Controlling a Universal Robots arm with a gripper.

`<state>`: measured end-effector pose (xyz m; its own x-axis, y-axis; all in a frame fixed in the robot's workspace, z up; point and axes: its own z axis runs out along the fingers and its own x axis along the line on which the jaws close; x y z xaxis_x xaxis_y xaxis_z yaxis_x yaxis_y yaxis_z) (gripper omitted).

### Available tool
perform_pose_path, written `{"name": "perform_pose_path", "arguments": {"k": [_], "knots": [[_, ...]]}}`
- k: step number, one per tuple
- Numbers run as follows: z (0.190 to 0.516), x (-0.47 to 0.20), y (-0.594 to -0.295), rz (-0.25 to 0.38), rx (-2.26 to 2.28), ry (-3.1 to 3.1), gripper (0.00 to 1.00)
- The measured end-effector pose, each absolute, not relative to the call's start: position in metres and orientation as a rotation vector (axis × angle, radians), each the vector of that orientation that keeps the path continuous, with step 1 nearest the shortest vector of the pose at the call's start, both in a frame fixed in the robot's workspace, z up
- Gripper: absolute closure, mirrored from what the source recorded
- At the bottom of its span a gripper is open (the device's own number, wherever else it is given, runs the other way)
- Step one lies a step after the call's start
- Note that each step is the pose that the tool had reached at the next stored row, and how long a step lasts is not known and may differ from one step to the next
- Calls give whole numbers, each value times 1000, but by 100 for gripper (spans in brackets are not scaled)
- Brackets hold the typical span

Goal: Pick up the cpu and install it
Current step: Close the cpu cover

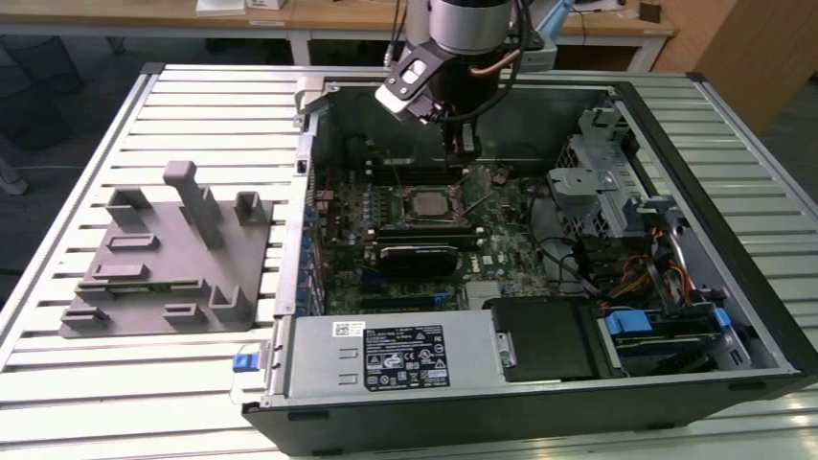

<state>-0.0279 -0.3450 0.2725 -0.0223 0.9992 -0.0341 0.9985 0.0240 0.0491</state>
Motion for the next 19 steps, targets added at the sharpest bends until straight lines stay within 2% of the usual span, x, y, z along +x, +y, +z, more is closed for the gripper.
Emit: {"name": "perform_pose_path", "arguments": {"k": [19], "knots": [[272,-10,-347,12,2157,2208,89]]}}
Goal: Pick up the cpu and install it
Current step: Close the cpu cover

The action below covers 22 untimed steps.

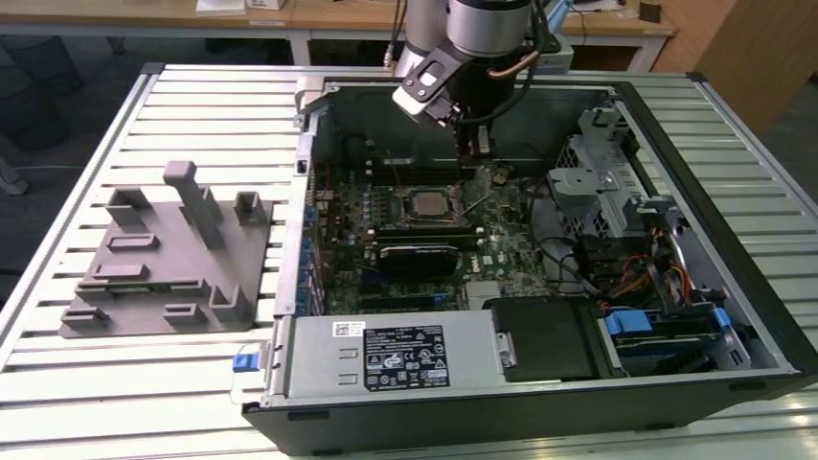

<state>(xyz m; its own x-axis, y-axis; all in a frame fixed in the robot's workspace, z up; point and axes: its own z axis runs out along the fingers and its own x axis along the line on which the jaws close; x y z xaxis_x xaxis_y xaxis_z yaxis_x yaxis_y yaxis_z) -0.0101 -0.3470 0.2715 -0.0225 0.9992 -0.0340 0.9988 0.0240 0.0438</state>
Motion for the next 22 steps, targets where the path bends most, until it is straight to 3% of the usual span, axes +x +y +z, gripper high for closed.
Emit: {"name": "perform_pose_path", "arguments": {"k": [22], "knots": [[267,14,-339,4,2160,2212,89]]}}
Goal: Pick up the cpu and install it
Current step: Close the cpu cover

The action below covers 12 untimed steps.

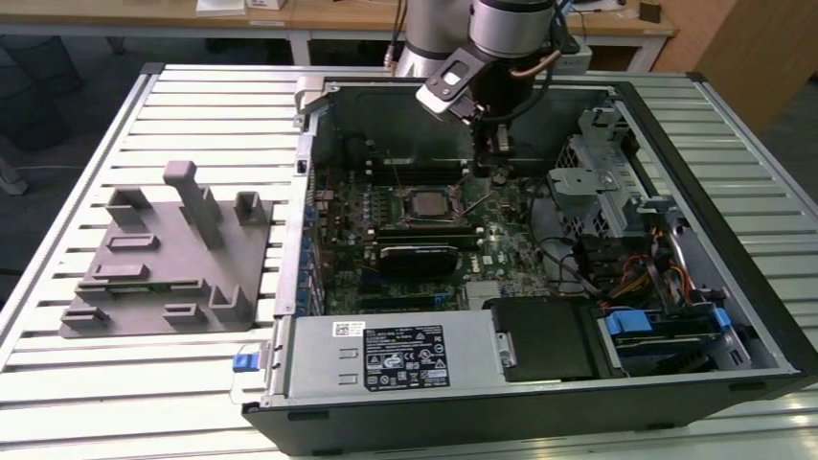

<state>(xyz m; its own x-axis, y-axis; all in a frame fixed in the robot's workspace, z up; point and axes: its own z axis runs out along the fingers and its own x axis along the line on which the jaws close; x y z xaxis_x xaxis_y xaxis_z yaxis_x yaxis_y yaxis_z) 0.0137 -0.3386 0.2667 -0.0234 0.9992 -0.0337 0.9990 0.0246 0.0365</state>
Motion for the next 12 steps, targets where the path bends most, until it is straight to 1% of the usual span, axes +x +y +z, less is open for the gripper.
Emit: {"name": "perform_pose_path", "arguments": {"k": [12], "knots": [[263,32,-333,-2,2163,2216,89]]}}
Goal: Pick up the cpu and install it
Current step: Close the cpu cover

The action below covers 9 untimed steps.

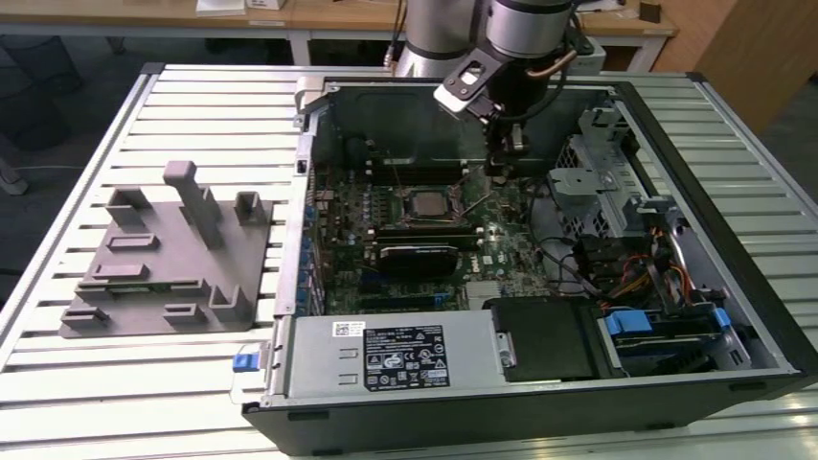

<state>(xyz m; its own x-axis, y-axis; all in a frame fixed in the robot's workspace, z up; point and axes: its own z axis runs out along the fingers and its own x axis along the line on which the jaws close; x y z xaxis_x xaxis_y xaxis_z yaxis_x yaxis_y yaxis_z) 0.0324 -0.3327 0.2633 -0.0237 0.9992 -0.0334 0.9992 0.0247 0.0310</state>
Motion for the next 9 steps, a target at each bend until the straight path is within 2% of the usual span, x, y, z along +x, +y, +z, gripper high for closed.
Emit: {"name": "perform_pose_path", "arguments": {"k": [9], "knots": [[259,46,-332,-12,2167,2220,89]]}}
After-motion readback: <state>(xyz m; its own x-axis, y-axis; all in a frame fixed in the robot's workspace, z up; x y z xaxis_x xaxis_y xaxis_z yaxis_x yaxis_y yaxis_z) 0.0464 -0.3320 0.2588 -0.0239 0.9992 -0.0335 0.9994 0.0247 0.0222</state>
